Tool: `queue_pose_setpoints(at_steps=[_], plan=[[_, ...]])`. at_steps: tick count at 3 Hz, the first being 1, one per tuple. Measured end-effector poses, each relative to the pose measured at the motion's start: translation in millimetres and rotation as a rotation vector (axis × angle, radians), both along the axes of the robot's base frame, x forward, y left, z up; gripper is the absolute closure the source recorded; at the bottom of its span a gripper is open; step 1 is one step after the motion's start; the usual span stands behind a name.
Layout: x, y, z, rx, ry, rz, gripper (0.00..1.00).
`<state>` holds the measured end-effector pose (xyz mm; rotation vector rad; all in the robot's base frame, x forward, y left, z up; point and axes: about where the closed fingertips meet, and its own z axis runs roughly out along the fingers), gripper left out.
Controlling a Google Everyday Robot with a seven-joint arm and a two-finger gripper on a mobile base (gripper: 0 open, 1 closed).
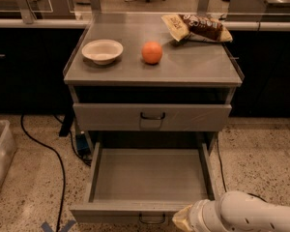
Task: Close middle drawer
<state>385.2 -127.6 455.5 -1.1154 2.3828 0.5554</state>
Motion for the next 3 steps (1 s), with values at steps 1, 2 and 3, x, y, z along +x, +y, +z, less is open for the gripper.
queue_pose_setpoints(at_steps=[1,2,3], plan=[[-15,15,-19,0.013,0.031,0.005,1.0],[-18,23,-52,-0.004,0.061,-0.009,1.0],[-9,23,-80,-0.019,0.079,-0.044,1.0]])
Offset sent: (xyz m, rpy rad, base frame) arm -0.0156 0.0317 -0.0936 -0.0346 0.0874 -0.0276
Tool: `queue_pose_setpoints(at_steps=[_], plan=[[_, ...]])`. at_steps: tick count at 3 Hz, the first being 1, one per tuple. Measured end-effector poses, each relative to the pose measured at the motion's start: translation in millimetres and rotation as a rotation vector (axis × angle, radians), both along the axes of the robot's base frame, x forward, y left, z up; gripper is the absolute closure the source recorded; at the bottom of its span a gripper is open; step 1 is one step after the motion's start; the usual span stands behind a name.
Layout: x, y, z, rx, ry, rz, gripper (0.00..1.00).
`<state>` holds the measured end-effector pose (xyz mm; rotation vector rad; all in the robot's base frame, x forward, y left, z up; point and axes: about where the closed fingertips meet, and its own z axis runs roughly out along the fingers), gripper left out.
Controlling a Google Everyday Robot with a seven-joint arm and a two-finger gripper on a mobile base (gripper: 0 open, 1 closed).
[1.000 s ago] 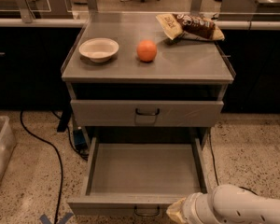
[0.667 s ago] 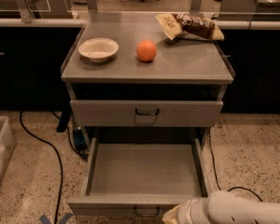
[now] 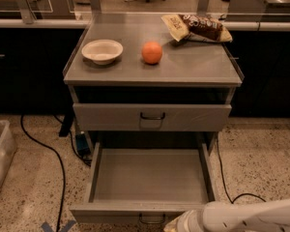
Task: Close middle drawer
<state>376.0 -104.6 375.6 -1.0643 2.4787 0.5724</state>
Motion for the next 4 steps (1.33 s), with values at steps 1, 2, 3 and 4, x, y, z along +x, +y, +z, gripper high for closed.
queue_pose_setpoints(at_steps=[1,2,3,4], plan=[[17,2,-7,-0.027,-0.031,0.007,1.0],[28,0,-3,-0.049,-0.069,0.007,1.0],[68,-15,20,-0.106,-0.188,-0.01,1.0],[66,-13,17,-0.116,-0.176,-0.011,1.0]])
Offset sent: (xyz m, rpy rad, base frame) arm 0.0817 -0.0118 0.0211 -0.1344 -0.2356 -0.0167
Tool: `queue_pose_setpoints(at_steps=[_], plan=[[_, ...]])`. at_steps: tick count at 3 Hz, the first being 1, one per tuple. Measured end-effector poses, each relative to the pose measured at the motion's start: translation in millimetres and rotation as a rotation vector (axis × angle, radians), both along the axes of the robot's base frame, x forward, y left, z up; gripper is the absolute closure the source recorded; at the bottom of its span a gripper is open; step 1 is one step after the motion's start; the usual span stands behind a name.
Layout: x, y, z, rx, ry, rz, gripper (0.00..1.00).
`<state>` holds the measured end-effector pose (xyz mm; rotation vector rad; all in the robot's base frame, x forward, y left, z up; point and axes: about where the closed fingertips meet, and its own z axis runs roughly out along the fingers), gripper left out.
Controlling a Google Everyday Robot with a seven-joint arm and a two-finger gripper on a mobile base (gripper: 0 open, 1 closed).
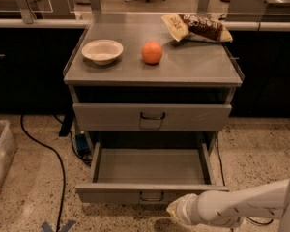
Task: Close middle drawer
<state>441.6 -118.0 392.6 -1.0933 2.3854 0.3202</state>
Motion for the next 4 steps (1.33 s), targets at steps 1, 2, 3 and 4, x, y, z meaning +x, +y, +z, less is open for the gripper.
queue_pose_setpoints(at_steps=[1,2,3,4], plan=[[8,2,-2,-0.012,-0.015,-0.008,1.0],[33,2,-1,-0.021,-0.06,-0.025,1.0],[49,1,3,-0.02,-0.09,-0.039,1.0],[81,1,10,-0.02,-0.134,-0.055,1.0]])
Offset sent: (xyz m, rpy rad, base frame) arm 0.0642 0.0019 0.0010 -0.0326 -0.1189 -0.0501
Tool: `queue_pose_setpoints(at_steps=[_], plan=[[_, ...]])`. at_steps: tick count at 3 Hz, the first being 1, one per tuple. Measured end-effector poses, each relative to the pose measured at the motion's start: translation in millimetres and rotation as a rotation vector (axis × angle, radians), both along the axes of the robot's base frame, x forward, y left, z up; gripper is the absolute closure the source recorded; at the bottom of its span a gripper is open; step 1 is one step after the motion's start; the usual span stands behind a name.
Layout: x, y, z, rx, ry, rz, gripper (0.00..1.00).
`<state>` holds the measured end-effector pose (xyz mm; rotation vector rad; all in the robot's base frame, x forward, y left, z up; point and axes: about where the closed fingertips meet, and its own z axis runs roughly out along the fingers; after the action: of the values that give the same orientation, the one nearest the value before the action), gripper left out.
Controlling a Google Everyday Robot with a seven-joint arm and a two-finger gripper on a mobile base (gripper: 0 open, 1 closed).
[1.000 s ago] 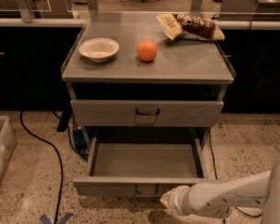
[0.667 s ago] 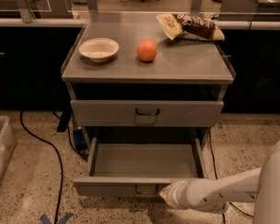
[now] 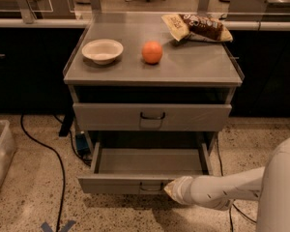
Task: Close middle drawer
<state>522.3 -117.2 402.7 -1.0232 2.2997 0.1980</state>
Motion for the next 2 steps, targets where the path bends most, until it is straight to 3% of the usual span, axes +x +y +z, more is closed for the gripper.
queue_pose_setpoints(at_steps=[1,2], plan=[[35,0,6,0.005,-0.041,-0.017,1.0],[46,2,3,0.002,-0.051,-0.019,1.0]])
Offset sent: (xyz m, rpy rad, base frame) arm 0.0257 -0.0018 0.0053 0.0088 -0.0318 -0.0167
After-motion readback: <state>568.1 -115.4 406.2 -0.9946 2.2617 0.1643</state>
